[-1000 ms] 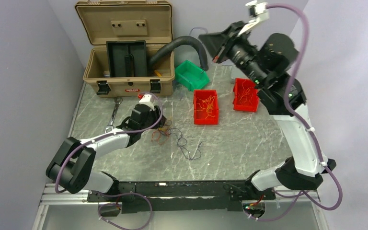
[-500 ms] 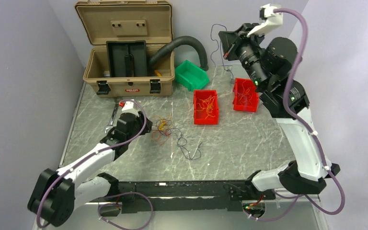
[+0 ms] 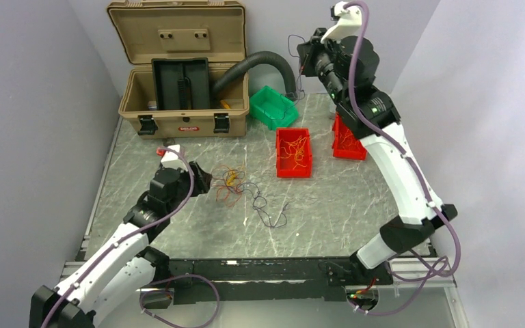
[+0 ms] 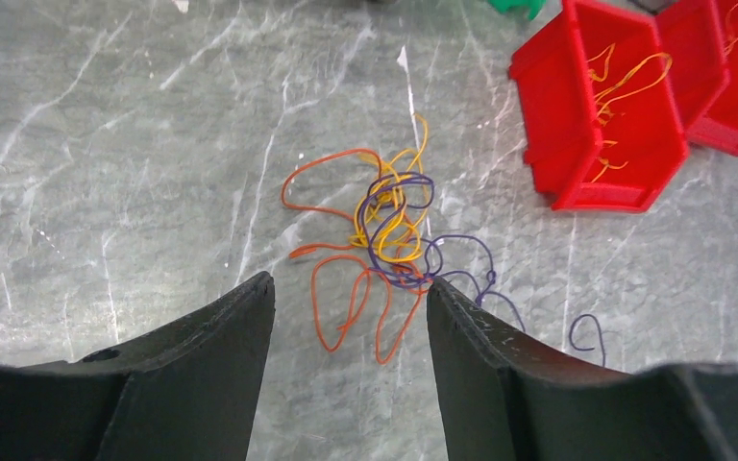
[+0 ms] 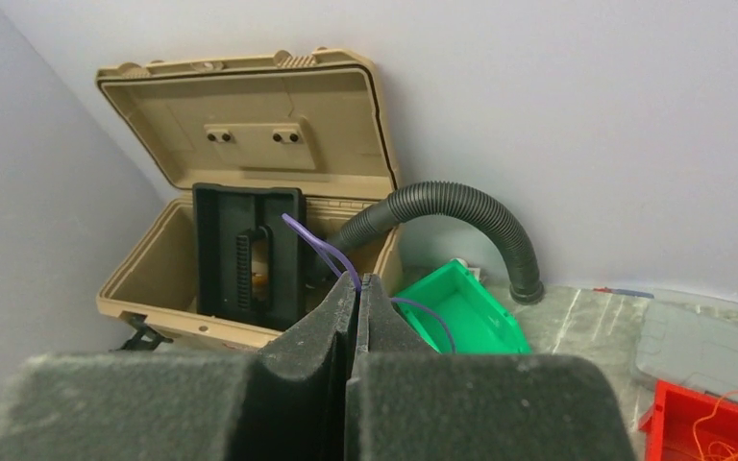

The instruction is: Untangle the cables

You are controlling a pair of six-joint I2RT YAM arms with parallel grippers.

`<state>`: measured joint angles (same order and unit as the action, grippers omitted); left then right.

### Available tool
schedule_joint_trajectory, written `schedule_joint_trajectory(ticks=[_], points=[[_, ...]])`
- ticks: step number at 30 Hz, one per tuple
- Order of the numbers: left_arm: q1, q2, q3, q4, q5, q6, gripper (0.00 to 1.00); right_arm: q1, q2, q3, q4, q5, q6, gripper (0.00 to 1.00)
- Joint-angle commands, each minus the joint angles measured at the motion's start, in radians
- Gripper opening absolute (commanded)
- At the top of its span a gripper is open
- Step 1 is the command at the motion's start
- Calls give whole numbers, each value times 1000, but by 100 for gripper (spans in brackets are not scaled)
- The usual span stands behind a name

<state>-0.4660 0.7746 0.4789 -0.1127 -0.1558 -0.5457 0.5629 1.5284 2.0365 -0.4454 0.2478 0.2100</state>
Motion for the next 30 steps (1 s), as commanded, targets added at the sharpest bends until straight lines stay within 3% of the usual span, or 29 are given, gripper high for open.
schedule_joint_trajectory(ticks=[1,8,18,30], points=[[0,-69,-6,-12,-18,21,64,-21,69,63,87,-35,1,0],[0,-96,10,-50,8,21,67,-63,195,140,145,-57,3,0],[0,-140,25,-64,9,35,99,-128,306,198,208,-103,7,0],[0,-127,54,-83,-21,46,99,-180,502,281,323,-207,52,0]])
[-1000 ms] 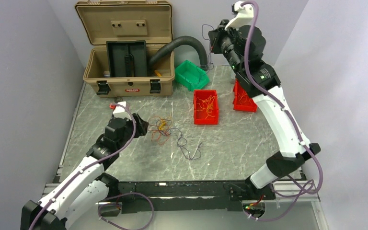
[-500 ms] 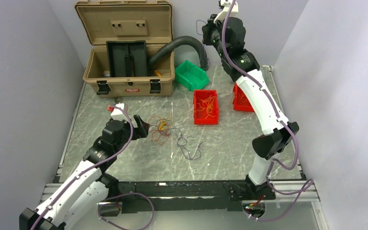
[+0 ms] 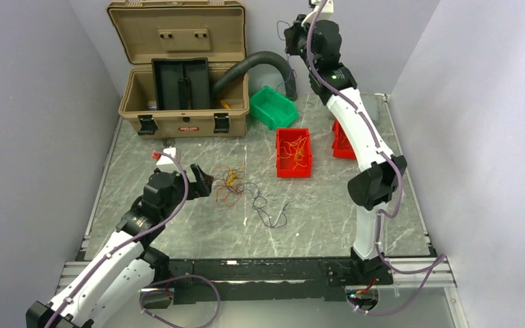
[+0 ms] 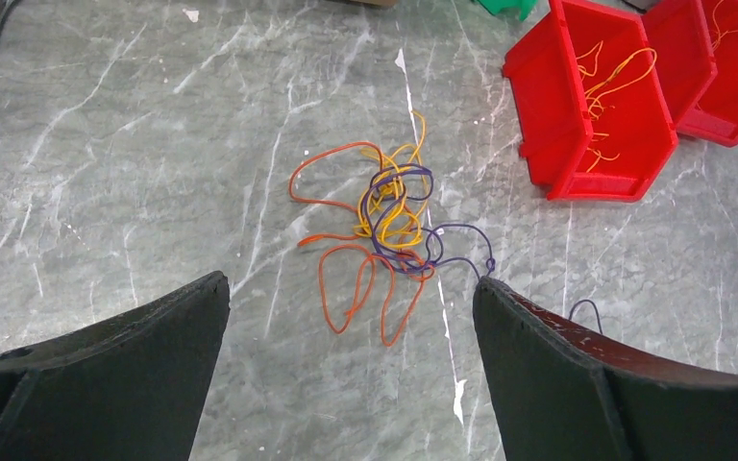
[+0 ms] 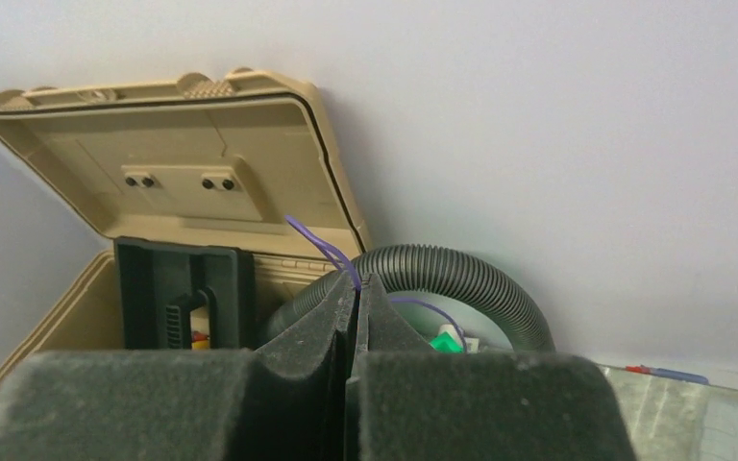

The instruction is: Untangle the cables

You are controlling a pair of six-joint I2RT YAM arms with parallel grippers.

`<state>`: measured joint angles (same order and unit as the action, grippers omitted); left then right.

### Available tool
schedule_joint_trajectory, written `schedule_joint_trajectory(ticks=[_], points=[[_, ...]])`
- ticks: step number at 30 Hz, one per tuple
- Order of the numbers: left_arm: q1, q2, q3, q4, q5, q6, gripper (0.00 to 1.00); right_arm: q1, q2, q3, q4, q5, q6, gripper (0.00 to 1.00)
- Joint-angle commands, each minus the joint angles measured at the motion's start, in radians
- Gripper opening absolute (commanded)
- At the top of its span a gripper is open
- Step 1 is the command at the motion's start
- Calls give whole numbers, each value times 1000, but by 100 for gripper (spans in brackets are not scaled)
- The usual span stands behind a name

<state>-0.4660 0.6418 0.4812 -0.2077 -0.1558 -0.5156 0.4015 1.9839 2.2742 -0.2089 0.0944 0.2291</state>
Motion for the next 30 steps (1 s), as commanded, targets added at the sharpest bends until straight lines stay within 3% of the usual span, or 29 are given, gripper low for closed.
schedule_joint_trajectory(ticks=[1,15,22,30], points=[[0,5,54,9,-22,15,99,-21,61,42,101,-59,35,0],[0,-18,62,-29,-41,6,99,-43,193,77,181,-81,24,0],[0,-6,69,-26,-37,11,99,-46,224,173,202,-87,10,0],[0,3,65,-19,-35,14,100,-46,230,173,361,-112,-4,0]])
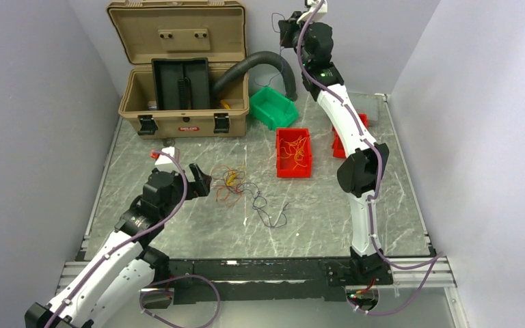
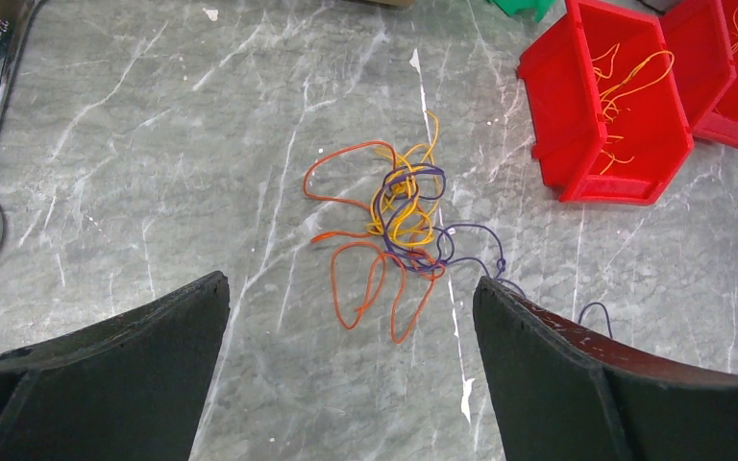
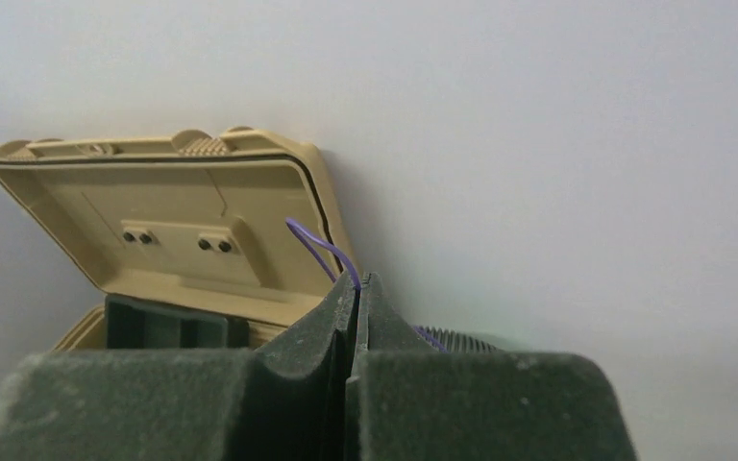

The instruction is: Untangle the cables

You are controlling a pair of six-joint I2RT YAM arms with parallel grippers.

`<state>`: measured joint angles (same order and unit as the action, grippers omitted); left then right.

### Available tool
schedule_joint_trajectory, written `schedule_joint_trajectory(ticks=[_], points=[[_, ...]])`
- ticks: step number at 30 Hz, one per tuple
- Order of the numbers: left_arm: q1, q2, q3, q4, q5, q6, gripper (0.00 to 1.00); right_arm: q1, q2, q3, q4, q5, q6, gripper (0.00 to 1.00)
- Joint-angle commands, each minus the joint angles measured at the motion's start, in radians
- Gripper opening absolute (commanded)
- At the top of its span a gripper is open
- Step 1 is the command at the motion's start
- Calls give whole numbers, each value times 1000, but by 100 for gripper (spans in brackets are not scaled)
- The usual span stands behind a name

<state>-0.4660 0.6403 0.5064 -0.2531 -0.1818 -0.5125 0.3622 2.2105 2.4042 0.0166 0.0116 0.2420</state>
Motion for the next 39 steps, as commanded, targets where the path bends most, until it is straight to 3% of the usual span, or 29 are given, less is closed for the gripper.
schedule_joint_trajectory(ticks=[1,10,26,34,39], points=[[1,3,40,25,-10,11,99,-6,8,48,155,-30,-20,0],[0,-12,39,5,-31,19,99,-7,35,74,274,-36,-33,0],[1,-27,31,-13,-41,16,99,-8,-27,-449,427,-20,72,0],[1,-32,21,-11,-34,15,99,-9,-49,-652,406,66,65,0],[0,-31,24,-17,-32,17,99,-15,22,-578,238,54,39,0]])
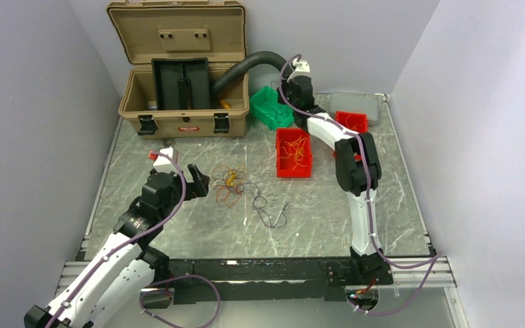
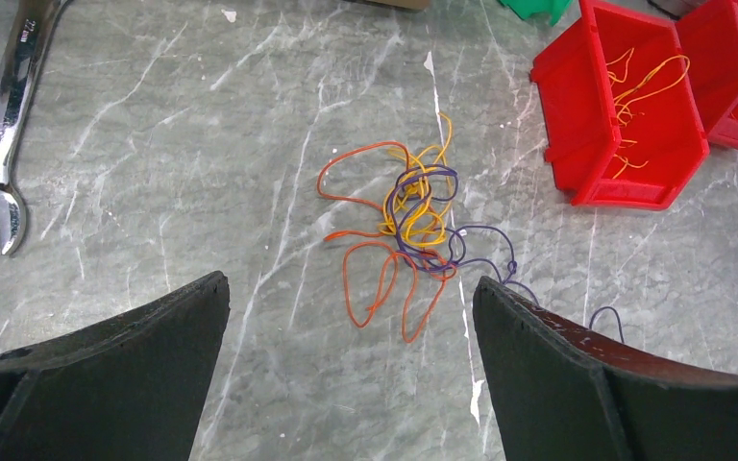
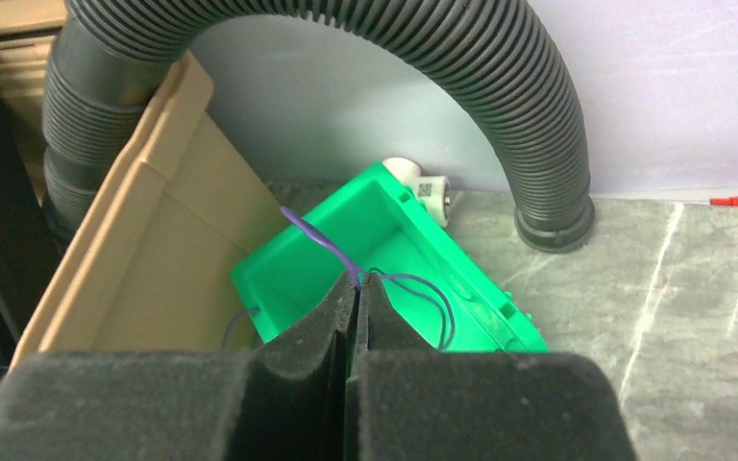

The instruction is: Untangle the cables

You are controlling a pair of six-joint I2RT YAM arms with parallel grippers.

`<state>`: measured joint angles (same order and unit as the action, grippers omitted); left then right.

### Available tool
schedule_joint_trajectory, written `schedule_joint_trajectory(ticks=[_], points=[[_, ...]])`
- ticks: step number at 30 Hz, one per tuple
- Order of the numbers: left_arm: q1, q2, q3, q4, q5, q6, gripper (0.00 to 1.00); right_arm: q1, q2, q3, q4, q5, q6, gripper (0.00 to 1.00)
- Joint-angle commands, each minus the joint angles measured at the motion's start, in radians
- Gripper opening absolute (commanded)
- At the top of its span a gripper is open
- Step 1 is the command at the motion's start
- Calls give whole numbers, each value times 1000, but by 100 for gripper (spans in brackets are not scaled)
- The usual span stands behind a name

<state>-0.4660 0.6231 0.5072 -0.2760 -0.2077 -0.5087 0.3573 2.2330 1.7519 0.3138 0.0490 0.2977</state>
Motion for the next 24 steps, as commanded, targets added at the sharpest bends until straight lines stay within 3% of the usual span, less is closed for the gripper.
schedule_joint_trajectory(ticks=[1,12,20,24], points=[[0,-13,21,9,-4,12,99,-13,18,96,-97,3,-16,0],[0,-23,11,5,11,3,99,-26,298,430,-523,-176,27,0],[0,-16,17,1,25,2,99,-9,291,402,-652,-265,17,0],[0,-27,12,2,30,0,99,-1,157,245,-638,-257,15,0]])
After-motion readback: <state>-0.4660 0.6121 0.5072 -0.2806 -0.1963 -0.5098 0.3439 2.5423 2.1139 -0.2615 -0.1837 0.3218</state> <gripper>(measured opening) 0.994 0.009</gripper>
